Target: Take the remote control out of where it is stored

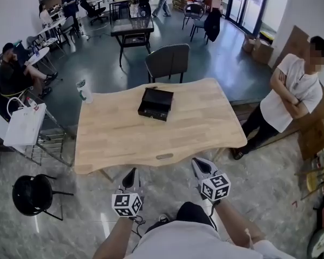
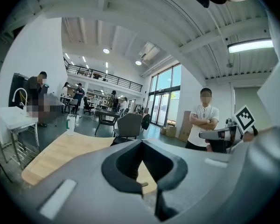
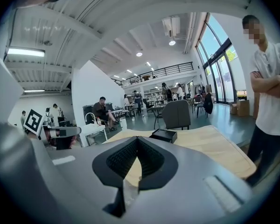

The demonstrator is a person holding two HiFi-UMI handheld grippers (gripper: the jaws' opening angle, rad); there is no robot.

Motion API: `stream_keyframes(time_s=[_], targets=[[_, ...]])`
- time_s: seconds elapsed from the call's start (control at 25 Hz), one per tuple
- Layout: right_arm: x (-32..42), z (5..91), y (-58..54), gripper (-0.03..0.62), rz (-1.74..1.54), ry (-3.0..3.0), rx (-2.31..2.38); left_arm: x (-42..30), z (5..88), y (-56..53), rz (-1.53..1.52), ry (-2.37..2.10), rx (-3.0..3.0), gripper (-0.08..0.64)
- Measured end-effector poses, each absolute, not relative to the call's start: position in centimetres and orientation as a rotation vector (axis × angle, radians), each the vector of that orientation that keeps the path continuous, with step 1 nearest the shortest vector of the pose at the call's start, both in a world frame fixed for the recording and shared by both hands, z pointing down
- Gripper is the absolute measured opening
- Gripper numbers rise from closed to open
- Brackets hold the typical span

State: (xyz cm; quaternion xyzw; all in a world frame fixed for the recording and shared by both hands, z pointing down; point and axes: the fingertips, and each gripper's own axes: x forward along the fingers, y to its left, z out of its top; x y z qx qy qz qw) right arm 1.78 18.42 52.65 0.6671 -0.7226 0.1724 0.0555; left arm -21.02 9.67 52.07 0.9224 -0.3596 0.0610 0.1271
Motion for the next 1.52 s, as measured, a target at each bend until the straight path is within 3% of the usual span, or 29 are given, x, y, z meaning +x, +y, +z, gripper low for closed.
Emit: stream_keyframes(time_s=[0.4,1.16,1.52], targets=[[4.2,53.5,13.0,0.028,0.479,-2.191,2.03,-18.6,52.8,4.2,0.176,-1.053,2.682,0.0],[13.2,57.0,-11.5,0.028,0.574,-2.422,1.699,-8.9,51.6,-15.5,0.234,-1.318,2.573,0.0],[14.5,61.6,-19.1,0.028,0.626,-2.408,1.595,-9.5,53.2,-20.3,0.266,-1.412,2.49,0.0]])
